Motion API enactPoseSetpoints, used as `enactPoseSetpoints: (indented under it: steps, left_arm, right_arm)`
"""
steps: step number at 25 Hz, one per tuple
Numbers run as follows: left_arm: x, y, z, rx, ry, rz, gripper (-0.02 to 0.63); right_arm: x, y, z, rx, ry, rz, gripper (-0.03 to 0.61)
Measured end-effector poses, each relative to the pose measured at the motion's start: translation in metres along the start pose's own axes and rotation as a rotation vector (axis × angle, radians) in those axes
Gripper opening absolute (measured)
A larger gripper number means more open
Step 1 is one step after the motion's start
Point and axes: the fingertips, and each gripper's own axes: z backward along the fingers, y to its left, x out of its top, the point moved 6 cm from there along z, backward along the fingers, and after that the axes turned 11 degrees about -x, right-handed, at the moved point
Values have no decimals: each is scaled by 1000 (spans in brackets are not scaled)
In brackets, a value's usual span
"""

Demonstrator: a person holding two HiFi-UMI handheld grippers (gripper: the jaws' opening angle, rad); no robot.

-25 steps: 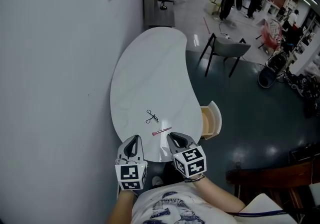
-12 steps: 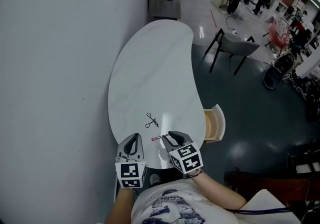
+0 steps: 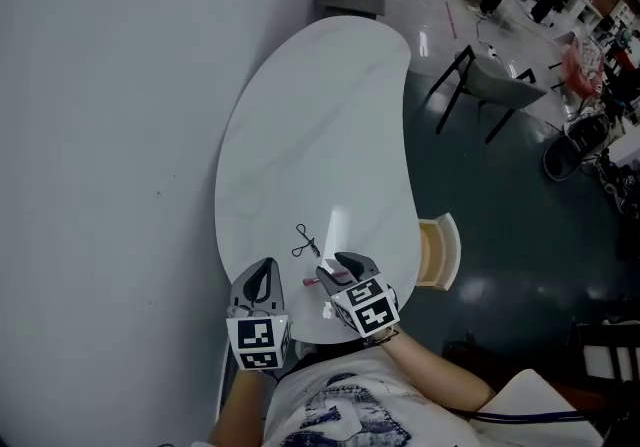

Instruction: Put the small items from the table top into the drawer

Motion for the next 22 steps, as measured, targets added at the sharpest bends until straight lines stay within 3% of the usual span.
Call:
enactPoseSetpoints:
  steps: [22]
  left_arm:
    - [-21,29,-54,126,112,109,20]
  right_arm:
    - [-22,-22,-105,136,196,72,167]
